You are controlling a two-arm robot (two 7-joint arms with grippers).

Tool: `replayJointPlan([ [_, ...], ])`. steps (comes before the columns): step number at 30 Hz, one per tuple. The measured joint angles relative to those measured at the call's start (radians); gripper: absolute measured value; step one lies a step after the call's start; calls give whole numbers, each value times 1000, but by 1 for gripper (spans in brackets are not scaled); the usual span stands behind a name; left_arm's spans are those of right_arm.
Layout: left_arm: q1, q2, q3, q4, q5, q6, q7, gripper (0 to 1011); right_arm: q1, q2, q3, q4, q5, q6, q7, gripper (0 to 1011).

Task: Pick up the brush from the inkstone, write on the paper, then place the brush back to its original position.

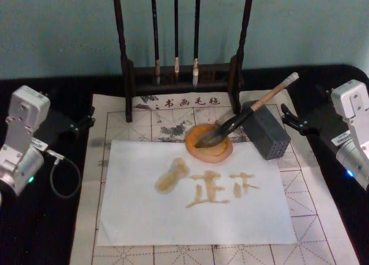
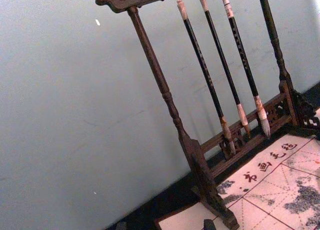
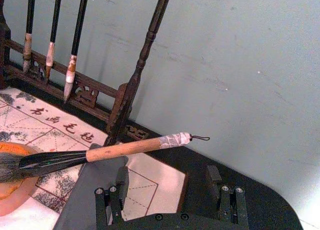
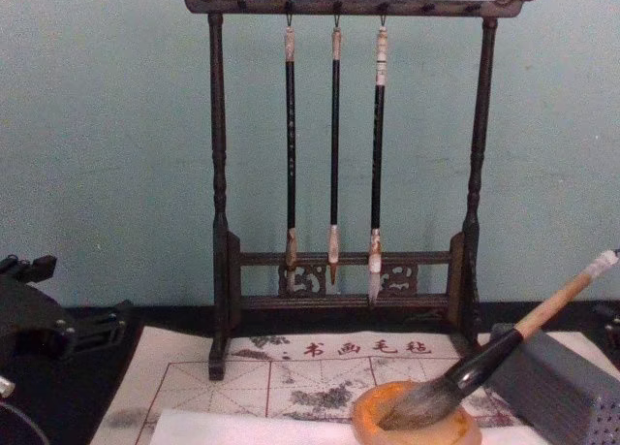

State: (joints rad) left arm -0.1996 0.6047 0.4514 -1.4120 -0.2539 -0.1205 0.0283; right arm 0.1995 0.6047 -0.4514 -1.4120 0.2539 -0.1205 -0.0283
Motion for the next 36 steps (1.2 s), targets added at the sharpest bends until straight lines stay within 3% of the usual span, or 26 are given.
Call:
replayJointPlan([
  [36, 0, 0, 0, 0, 0, 0, 0, 1001, 0, 0, 0, 0, 0, 0, 0, 1002],
])
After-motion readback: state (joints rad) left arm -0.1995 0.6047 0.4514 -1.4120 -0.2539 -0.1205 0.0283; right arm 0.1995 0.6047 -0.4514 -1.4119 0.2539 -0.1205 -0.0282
